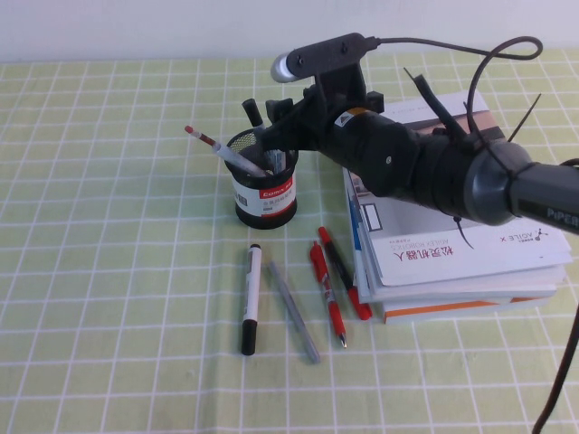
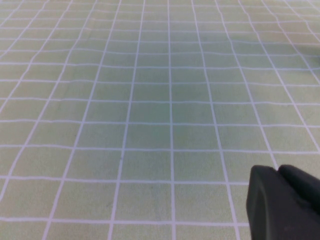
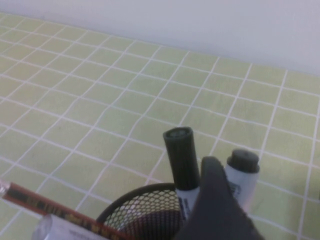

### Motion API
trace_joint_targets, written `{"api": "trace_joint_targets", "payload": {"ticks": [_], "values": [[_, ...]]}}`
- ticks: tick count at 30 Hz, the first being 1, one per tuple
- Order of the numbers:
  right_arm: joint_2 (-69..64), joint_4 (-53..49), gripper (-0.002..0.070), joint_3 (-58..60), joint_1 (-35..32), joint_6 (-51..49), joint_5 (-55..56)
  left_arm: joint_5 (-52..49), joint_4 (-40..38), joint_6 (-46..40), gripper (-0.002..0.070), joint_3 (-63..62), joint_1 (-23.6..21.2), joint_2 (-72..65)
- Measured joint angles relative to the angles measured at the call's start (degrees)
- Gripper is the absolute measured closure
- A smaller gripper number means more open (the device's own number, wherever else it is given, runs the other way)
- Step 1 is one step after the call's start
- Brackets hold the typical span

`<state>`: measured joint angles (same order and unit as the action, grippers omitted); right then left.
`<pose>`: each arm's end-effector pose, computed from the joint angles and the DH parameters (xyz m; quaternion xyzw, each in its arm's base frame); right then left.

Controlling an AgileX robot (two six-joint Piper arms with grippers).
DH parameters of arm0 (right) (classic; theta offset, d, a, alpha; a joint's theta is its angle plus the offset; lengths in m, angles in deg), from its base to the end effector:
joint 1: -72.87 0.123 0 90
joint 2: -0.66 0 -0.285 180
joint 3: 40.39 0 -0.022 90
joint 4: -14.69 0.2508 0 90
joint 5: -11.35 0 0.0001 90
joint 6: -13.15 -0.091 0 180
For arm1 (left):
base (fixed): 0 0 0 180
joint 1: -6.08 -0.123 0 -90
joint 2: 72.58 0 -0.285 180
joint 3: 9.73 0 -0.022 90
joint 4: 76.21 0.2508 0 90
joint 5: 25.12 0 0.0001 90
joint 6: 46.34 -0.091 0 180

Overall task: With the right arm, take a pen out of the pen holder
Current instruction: 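Take a marker out of the pen holder and lay it on the table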

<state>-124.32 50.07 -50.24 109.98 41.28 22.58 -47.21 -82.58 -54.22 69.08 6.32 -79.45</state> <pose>0.3943 0.2855 0.2450 -0.1760 0.7781 0.1826 0.5747 0.0521 -0.0040 0.1703 0.0279 0.8066 -0.0079 0.5903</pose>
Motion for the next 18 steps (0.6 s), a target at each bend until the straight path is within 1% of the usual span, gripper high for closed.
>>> {"api": "trace_joint_targets", "payload": {"ticks": [9, 18], "values": [[-3.18, 1.49, 0.0302, -2.38, 0.00, 0.00, 2.67, 0.00, 0.00, 0.00, 0.0680, 0.00, 0.00, 0.00], [-5.91, 1.49, 0.0342, -5.55, 0.00, 0.00, 3.30, 0.00, 0.00, 0.00, 0.0680, 0.00, 0.00, 0.00]]}}
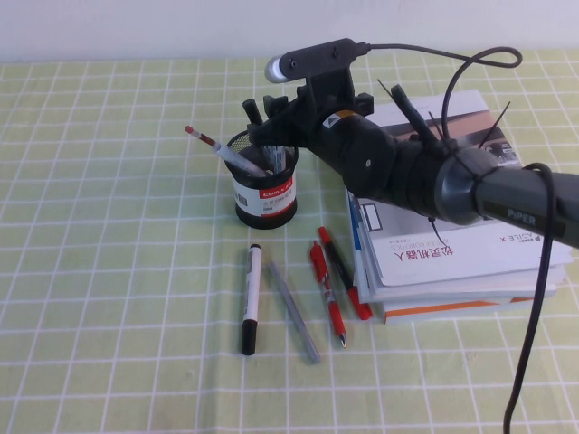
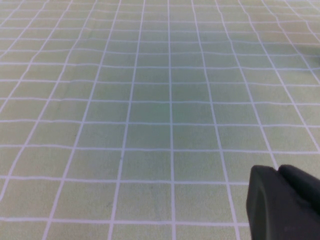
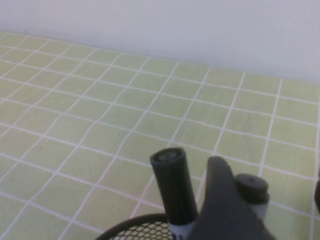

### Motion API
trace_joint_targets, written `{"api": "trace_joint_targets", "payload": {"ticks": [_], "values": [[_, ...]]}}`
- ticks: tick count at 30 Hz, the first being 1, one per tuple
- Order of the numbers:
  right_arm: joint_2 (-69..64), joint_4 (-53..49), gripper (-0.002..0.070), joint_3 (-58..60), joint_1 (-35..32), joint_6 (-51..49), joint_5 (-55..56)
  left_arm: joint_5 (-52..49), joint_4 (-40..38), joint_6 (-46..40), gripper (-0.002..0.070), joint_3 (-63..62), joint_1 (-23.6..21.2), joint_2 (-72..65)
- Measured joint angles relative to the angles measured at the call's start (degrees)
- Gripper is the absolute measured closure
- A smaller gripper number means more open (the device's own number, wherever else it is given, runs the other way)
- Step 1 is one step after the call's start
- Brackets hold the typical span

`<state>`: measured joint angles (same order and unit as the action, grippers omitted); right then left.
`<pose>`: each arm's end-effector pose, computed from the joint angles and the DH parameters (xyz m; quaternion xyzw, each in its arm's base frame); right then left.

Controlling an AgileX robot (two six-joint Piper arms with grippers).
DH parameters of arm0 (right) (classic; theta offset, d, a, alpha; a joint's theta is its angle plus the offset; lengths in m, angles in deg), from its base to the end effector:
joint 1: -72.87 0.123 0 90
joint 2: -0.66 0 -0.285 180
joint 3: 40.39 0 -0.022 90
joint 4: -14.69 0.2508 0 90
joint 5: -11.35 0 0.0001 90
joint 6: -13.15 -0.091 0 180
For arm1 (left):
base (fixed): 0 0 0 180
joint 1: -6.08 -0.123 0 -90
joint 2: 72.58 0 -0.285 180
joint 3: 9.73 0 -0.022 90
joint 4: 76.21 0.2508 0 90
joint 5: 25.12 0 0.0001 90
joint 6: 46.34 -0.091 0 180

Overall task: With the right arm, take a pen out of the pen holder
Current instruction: 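Take a marker out of the pen holder and lay it on the table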

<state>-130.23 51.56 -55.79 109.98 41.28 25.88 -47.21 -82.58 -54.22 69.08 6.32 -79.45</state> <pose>0.4148 0.2967 0.2289 -0.1531 0.7709 0.1804 0.5914 0.0521 -0.0040 0.1703 0.0279 0.8066 -0.0079 0.5903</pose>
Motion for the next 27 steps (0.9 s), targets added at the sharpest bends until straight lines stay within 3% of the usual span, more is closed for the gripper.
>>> {"api": "trace_joint_targets", "payload": {"ticks": [15, 20, 27], "values": [[-1.87, 0.24, 0.0370, -1.17, 0.00, 0.00, -0.52, 0.00, 0.00, 0.00, 0.0680, 0.00, 0.00, 0.00], [-2.24, 0.24, 0.0426, -1.17, 0.00, 0.00, -0.52, 0.00, 0.00, 0.00, 0.0680, 0.00, 0.00, 0.00], [-2.38, 0.51, 0.0561, -1.26, 0.12, -0.65, -0.62, 0.00, 0.00, 0.00, 0.0680, 0.00, 0.00, 0.00]]}}
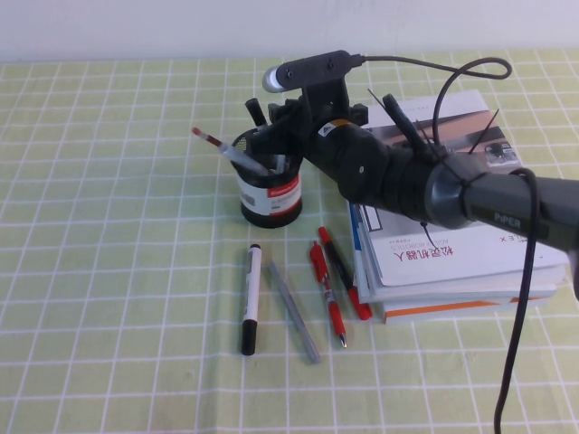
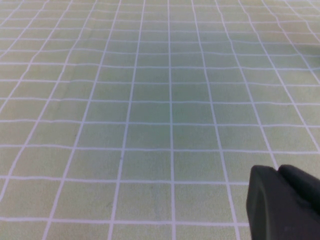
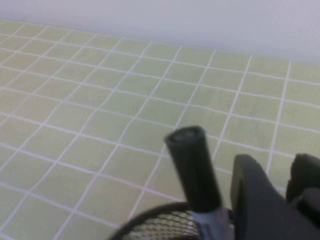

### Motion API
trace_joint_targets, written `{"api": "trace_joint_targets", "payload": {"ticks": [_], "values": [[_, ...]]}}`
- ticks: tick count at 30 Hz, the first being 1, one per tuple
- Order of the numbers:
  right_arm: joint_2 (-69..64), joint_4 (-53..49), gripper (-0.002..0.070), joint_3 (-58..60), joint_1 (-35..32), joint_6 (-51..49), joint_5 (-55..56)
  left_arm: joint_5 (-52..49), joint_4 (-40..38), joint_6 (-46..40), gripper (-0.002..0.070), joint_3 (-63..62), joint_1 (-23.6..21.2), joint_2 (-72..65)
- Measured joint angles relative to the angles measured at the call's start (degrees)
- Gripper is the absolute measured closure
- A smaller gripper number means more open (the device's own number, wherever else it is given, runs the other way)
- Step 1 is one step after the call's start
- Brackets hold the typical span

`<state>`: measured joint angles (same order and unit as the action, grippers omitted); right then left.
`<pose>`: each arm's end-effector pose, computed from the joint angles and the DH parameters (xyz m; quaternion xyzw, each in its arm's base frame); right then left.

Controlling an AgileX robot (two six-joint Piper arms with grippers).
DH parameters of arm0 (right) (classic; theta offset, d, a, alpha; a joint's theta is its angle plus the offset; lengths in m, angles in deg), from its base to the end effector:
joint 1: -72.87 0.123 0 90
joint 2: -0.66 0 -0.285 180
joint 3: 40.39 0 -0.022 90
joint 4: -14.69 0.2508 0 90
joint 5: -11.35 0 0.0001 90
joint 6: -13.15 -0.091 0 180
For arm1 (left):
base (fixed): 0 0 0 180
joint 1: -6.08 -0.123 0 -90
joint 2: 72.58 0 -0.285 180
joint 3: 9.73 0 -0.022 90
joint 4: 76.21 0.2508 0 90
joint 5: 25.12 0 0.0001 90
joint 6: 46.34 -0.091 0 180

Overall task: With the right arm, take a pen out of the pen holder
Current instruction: 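Take a marker out of the pen holder and lay it on the table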

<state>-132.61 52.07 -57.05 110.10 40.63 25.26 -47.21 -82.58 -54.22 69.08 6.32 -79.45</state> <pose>0.4190 0.3018 0.2137 -0.1501 0.7807 0.1839 0.5781 0.0521 -0.0040 0.1703 0.0279 0.8066 -0.0079 0.5903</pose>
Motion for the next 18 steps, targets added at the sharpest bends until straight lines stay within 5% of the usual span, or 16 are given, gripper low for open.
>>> {"api": "trace_joint_targets", "payload": {"ticks": [18], "values": [[4.59, -1.93, 0.0599, -0.34, 0.00, 2.46, -3.28, 0.00, 0.00, 0.00, 0.0680, 0.00, 0.00, 0.00]]}}
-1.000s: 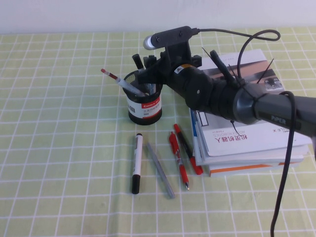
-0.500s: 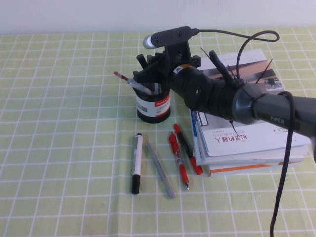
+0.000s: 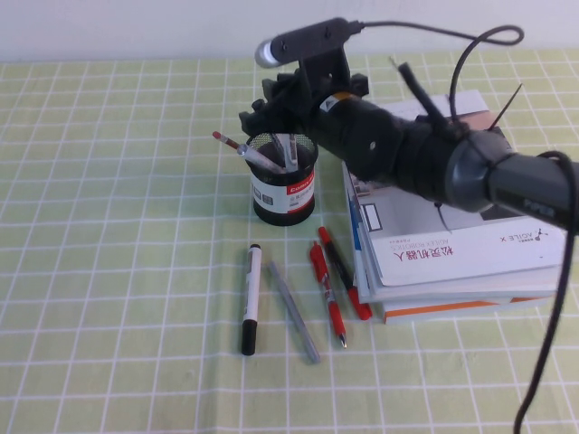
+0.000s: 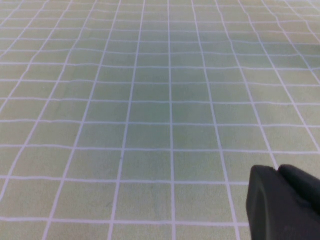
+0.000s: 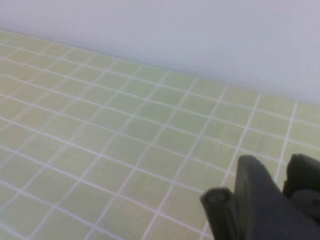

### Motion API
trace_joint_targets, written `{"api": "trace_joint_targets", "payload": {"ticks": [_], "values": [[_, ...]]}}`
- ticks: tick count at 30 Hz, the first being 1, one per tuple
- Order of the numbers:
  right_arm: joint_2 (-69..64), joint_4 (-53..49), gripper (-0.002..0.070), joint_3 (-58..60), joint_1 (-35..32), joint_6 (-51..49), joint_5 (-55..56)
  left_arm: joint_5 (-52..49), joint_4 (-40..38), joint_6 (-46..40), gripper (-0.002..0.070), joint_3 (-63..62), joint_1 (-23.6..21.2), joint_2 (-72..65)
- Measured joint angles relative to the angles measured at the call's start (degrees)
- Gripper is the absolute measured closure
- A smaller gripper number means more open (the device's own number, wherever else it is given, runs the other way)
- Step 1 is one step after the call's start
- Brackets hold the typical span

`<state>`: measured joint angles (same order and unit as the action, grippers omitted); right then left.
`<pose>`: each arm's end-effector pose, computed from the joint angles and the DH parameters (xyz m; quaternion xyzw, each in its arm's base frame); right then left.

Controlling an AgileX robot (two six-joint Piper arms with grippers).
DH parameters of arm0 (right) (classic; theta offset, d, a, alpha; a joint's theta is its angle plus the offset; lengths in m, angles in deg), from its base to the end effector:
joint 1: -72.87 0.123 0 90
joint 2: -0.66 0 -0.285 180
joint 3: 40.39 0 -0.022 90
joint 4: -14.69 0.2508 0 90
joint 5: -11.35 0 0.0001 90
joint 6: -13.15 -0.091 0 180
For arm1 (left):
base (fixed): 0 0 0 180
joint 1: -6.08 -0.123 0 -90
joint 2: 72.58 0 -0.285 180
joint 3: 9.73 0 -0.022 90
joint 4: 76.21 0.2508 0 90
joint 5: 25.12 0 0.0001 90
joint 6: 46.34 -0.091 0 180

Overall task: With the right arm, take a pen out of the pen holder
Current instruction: 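Take a marker out of the pen holder and lay it on the table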

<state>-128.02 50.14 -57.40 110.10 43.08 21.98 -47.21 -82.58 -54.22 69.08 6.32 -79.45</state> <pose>0.4099 0.2993 0.2529 -0.1845 0.7600 0.1852 0.5950 0.0521 -0.0040 0.1703 0.0279 0.8066 -0.0079 0.5903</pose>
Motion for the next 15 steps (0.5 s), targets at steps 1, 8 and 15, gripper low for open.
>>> {"api": "trace_joint_targets", "payload": {"ticks": [1, 8, 15], "values": [[0.89, -0.03, 0.0599, 0.00, 0.00, 0.52, -0.91, 0.00, 0.00, 0.00, 0.0680, 0.00, 0.00, 0.00], [8.86, -2.93, 0.0599, 0.00, 0.00, 1.24, -7.13, 0.00, 0.00, 0.00, 0.0680, 0.00, 0.00, 0.00], [18.03, -6.99, 0.0599, 0.00, 0.00, -1.82, -19.35, 0.00, 0.00, 0.00, 0.0680, 0.00, 0.00, 0.00]]}}
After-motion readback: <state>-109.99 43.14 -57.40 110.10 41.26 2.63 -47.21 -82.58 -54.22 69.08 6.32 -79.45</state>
